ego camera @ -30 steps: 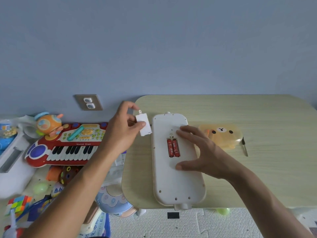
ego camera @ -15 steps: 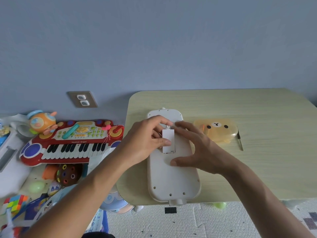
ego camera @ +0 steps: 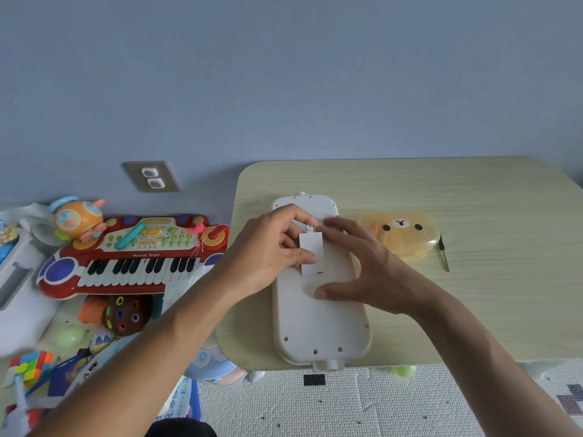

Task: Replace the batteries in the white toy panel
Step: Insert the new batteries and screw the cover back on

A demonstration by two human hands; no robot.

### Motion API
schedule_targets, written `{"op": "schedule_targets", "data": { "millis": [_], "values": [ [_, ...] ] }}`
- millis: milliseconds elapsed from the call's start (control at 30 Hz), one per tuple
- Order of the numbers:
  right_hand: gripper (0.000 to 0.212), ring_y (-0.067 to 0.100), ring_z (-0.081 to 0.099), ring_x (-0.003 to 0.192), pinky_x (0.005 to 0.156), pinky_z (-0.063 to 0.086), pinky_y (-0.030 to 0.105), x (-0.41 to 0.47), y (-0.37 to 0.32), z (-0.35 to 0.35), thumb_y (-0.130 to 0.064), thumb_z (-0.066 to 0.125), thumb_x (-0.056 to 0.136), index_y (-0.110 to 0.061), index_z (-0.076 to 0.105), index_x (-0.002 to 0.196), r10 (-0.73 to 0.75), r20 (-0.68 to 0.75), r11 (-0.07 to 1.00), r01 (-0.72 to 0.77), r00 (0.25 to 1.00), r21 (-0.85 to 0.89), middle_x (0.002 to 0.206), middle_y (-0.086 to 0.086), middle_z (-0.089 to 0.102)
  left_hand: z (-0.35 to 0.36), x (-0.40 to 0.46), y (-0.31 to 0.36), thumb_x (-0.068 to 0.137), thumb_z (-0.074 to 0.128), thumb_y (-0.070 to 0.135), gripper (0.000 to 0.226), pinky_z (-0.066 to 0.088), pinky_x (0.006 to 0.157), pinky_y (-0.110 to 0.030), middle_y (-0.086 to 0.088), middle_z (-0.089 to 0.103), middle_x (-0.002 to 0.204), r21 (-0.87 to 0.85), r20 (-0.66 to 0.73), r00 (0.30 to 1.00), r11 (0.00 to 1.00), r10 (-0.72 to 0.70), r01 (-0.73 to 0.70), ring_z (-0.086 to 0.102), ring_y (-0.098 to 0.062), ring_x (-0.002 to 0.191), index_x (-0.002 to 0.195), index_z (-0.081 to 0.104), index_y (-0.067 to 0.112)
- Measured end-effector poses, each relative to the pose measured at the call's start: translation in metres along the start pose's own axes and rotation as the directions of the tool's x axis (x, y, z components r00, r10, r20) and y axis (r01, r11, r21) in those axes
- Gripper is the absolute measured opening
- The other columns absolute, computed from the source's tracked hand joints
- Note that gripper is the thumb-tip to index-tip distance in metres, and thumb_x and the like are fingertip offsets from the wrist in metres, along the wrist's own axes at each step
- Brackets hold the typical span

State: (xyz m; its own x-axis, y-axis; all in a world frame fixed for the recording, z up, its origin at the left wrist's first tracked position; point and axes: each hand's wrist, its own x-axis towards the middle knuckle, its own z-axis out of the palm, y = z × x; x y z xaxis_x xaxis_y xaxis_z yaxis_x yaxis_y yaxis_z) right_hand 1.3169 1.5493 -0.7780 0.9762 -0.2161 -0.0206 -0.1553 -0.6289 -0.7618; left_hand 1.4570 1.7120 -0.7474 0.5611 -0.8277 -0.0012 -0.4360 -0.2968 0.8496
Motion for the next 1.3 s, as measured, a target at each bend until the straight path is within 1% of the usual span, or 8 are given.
{"op": "schedule_targets", "data": {
  "millis": [167,367,633,933,1033,1133,1200,1300],
  "values": [
    [0.098,-0.001,0.035,0.137,0.099,0.033,0.008,-0.001,0.001,0.0,-0.04,0.091,0.068,-0.038,0.04,0.153,0.011,0.007,1.0,-0.011,1.0,0.004,0.156,-0.016,0.028,-0.002,-0.001,0.002,0.073,0.087,0.023,0.045,0.047,0.067,-0.008,0.01,0.063,0.095,0.154,-0.001,0.999,0.987,0.053,-0.052,0.06,0.002,0.071,0.114,0.068,0.03],
    [0.098,-0.005,0.034,0.133,0.101,0.034,0.012,-0.001,-0.002,-0.001,-0.042,0.09,0.068,-0.034,0.041,0.153,0.027,0.017,1.0,-0.027,0.999,-0.011,0.155,-0.017,0.028,-0.001,-0.001,-0.002,0.075,0.084,0.034,0.045,0.038,0.071,-0.004,0.016,0.057,0.098,0.283,0.013,0.994,0.953,0.108,-0.108,0.051,0.005,0.083,0.118,0.072,0.032],
    [0.122,-0.003,0.034,0.14,0.111,0.034,0.019,-0.001,0.001,0.001,-0.078,0.077,0.049,-0.024,0.043,0.153,0.034,0.008,0.999,-0.034,0.999,0.002,0.157,-0.018,0.028,0.005,-0.005,-0.013,0.079,0.08,0.034,0.033,0.032,0.092,-0.009,0.008,0.06,0.104,0.398,0.01,0.973,0.891,0.232,-0.216,0.051,-0.011,0.106,0.111,0.078,0.024],
    [0.085,-0.001,0.046,0.135,0.111,0.038,0.02,-0.009,-0.014,-0.013,-0.05,0.083,0.07,-0.028,0.053,0.146,0.038,-0.109,0.998,-0.043,0.993,-0.047,0.15,-0.015,0.048,0.005,-0.006,-0.013,0.079,0.079,0.039,0.033,0.036,0.107,-0.032,0.014,0.058,0.113,0.439,-0.029,0.969,0.874,0.245,-0.208,0.045,-0.01,0.117,0.111,0.075,0.032],
    [0.032,0.008,0.074,0.094,0.079,0.06,0.023,-0.018,-0.017,-0.047,-0.024,0.076,0.087,-0.024,0.074,0.119,0.147,-0.415,0.968,-0.045,0.898,0.247,0.109,-0.005,0.078,0.003,-0.005,-0.014,0.079,0.078,0.043,0.053,0.026,0.113,-0.024,0.018,0.046,0.135,0.374,-0.023,0.985,0.915,0.171,-0.15,0.034,-0.001,0.133,0.128,0.062,0.035],
    [0.018,0.017,0.069,0.067,0.055,0.054,0.029,-0.031,0.013,-0.087,-0.01,0.066,0.092,-0.024,0.077,0.091,0.346,-0.681,0.931,-0.144,0.645,0.336,0.084,0.005,0.078,0.003,-0.005,-0.015,0.078,0.076,0.051,0.081,0.016,0.113,-0.02,0.017,0.031,0.151,0.403,0.0,0.993,0.909,0.122,-0.111,0.02,0.002,0.141,0.148,0.041,0.03],
    [0.019,0.023,0.07,0.071,0.063,0.058,0.037,-0.038,0.046,-0.099,-0.012,0.066,0.089,-0.028,0.073,0.081,0.458,-0.722,0.884,-0.348,0.518,0.311,0.085,0.008,0.077,0.005,-0.007,-0.018,0.076,0.074,0.059,0.095,0.01,0.114,-0.02,0.017,0.019,0.158,0.41,0.027,0.996,0.908,0.08,-0.084,0.009,0.001,0.147,0.154,0.03,0.026],
    [0.015,0.026,0.072,0.088,0.08,0.058,0.038,-0.042,0.075,-0.094,-0.026,0.074,0.085,-0.019,0.079,0.098,0.566,-0.641,0.77,-0.61,0.519,0.187,0.095,0.006,0.078,0.008,-0.011,-0.024,0.063,0.063,0.081,0.117,0.005,0.117,-0.021,0.017,0.01,0.162,0.395,0.049,0.996,0.914,0.079,-0.092,-0.001,0.001,0.15,0.156,0.022,0.023]
  ]
}}
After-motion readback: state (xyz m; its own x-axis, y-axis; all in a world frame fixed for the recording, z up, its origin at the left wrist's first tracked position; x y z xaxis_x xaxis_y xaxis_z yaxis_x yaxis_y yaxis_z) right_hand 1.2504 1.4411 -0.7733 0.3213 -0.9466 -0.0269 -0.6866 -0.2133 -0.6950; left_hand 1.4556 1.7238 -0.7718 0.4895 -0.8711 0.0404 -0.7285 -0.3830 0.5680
